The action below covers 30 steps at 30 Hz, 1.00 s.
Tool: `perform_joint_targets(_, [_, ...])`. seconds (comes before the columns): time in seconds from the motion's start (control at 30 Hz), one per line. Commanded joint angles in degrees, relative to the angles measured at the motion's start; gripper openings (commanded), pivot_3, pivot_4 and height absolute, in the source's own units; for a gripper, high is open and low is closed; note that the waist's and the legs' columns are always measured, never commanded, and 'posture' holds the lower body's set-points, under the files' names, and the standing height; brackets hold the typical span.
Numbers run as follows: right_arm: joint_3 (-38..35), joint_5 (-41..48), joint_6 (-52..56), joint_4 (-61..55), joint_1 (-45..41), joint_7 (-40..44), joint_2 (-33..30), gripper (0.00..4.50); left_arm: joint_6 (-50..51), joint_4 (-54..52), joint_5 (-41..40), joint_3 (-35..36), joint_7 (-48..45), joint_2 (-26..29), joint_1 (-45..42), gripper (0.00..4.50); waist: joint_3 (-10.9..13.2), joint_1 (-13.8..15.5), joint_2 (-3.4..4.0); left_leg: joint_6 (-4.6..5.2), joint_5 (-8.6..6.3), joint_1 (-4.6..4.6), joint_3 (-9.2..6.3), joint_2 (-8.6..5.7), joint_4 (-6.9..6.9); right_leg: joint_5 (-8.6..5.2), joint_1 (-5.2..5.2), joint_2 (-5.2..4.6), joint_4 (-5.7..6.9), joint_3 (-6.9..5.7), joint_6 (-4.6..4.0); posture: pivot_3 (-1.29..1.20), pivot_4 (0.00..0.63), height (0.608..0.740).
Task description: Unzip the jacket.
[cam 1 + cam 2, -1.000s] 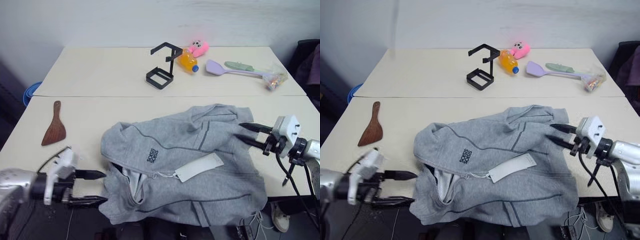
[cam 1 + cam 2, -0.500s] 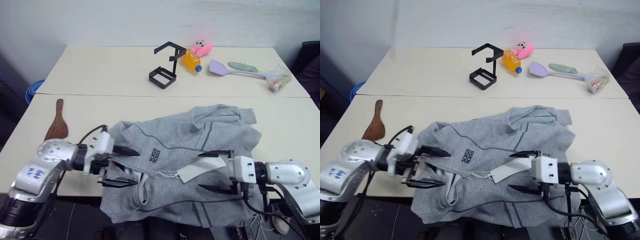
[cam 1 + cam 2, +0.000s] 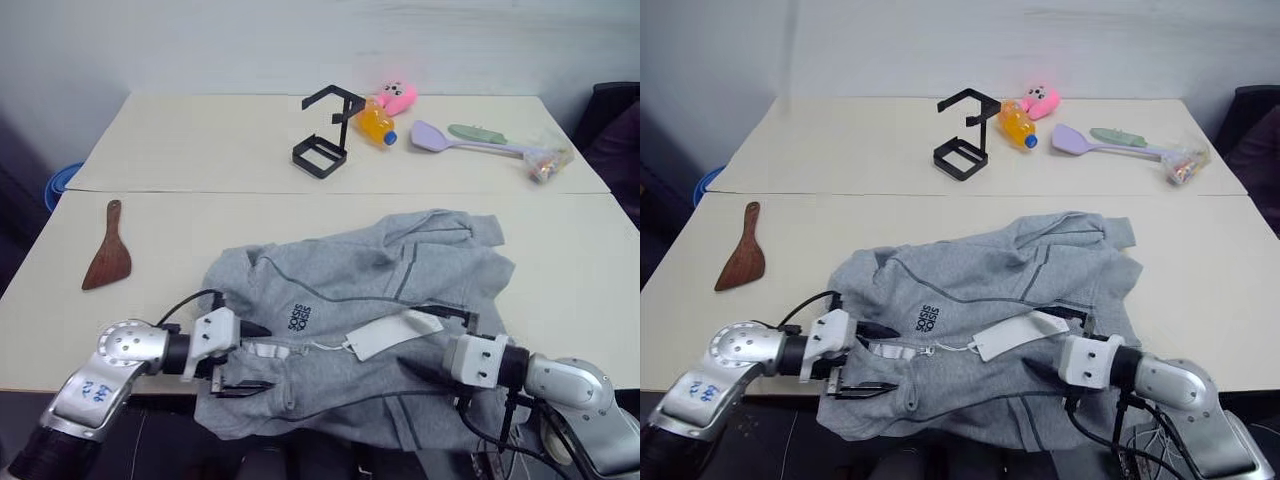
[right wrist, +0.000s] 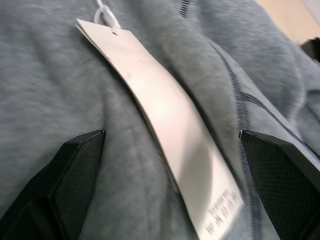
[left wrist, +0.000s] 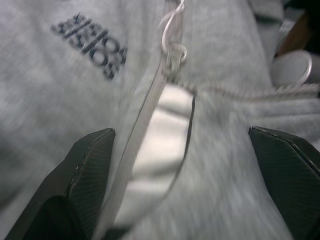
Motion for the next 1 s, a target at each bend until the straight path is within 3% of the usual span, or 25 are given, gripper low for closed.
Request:
perform_joint_targets(0.03, [-1.06, 1.5, -0.17, -2.6, -0.35, -1.19, 0.92, 4.48, -1.47, 7.84, 3.39, 2.88, 1.55, 1.62, 1.83, 4.5, -0.02, -0.03, 0.03, -0.02, 0.01, 0.03, 0.0, 0.01, -0.02, -0.01, 0.0, 0.0, 0.03, 0.01, -0.02, 0.0, 0.15, 0.74])
perform_joint_targets(0.27, [3.64, -1.38, -0.76, -1.36, -3.51, -1.57, 2.47, 4.48, -3.83, 12.88, -3.57, 5.19, -5.61, 1.51, -2.61, 4.5, -0.03, -0.36, 0.04, -0.12, 0.04, 0.35, -0.01, 0.06, -0.11, -0.09, 0.21, 0.03, 0.15, -0.03, -0.16, 0.0, 0.15, 0.74])
perform_joint_targets(0.4, [5.37, -2.35, -1.84, -0.2, -5.31, -1.47, 2.59, 4.48, 4.09, 6.7, -11.38, 7.12, -11.17, 4.4, -3.53, 4.5, 0.01, -0.71, -0.01, -0.13, 0.03, 0.25, -0.09, 0.08, -0.11, -0.11, 0.16, 0.02, 0.14, -0.02, -0.19, 0.0, 0.15, 0.74])
perform_joint_targets(0.57, [8.62, -5.64, -2.93, 2.32, -9.91, -2.43, 3.91, 4.48, 14.94, -3.86, -19.01, 6.67, -11.09, 5.68, -8.54, 4.5, 0.05, -0.79, -0.1, -0.1, 0.05, -0.14, -0.22, 0.0, -0.01, -0.1, -0.07, 0.02, 0.15, -0.05, -0.18, 0.0, 0.15, 0.74])
perform_joint_targets(0.8, [12.66, -10.94, -6.07, 4.46, -13.41, -5.26, 6.56, 4.48, 10.62, -4.65, -11.97, 2.42, -5.7, -0.61, -11.05, 4.5, 0.07, -0.96, -0.12, -0.1, 0.05, -0.16, -0.22, -0.03, -0.02, -0.1, -0.08, 0.23, 0.13, -0.07, -0.17, 0.0, 0.15, 0.74])
perform_joint_targets(0.9, [11.97, -12.22, -8.82, 4.14, -13.39, -7.08, 6.56, 3.9, 7.86, -3.54, -7.72, -0.6, -4.6, -2.53, -9.81, 4.5, 0.07, -0.98, -0.12, -0.1, 0.06, -0.16, -0.21, -0.03, -0.02, -0.1, -0.07, 0.27, 0.11, -0.06, -0.18, 0.0, 0.15, 0.74])
perform_joint_targets(1.0, [10.42, -13.93, -12.11, 3.82, -12.59, -9.81, 6.16, 2.91, 4.6, -1.25, -4.26, -2.14, -3.6, -4.21, -8.76, 4.5, 0.07, -0.94, -0.13, -0.1, 0.06, -0.16, -0.21, -0.03, -0.02, -0.1, -0.08, 0.28, 0.11, -0.06, -0.18, 0.0, 0.15, 0.74])
